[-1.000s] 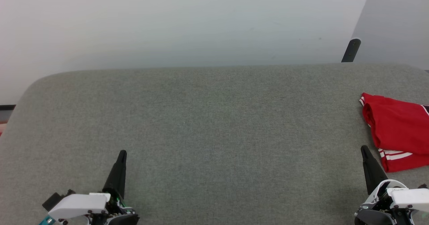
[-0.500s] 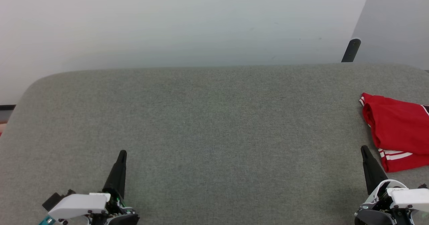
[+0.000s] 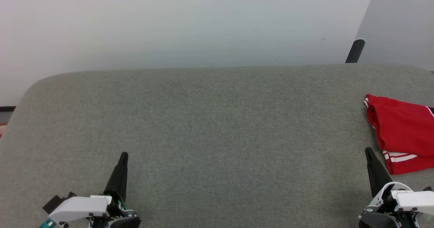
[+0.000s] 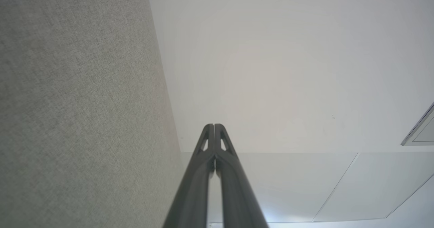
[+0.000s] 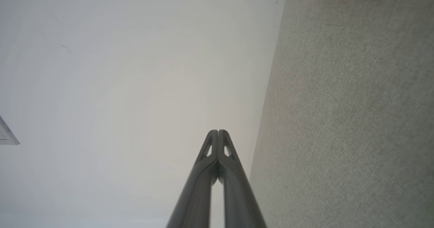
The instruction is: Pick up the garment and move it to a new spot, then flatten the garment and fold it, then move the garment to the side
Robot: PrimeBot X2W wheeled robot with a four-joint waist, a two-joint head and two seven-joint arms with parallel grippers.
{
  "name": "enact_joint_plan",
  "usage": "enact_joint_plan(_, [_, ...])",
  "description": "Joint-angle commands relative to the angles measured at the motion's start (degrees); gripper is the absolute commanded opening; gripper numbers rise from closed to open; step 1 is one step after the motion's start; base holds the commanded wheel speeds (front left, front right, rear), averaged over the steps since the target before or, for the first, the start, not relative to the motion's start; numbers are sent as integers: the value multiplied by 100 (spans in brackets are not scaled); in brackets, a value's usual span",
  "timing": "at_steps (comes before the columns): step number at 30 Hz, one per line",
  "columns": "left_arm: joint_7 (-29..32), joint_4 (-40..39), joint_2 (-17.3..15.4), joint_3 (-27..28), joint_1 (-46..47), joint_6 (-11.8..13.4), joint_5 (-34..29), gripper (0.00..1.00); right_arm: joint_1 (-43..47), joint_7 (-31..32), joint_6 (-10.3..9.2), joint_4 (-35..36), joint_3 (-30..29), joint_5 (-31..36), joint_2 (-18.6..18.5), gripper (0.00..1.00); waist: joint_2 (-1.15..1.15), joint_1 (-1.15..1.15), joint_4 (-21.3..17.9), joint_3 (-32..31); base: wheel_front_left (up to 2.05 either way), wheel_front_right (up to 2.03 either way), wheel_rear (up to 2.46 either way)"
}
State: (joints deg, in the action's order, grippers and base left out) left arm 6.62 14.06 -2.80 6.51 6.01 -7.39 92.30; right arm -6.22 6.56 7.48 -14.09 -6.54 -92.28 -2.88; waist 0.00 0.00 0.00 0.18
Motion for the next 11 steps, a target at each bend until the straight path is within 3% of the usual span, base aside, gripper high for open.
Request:
enact_joint_plan(1, [6, 5, -1, 10, 53, -18, 19, 0, -14, 4, 2, 0, 2, -26, 14, 0, 0, 0, 0, 0, 0, 0, 0])
enact_joint_plan(11, [5, 4, -1, 10, 53, -19, 20, 0, -14, 4, 2, 0, 2, -26, 14, 0, 0, 0, 0, 0, 0, 0, 0])
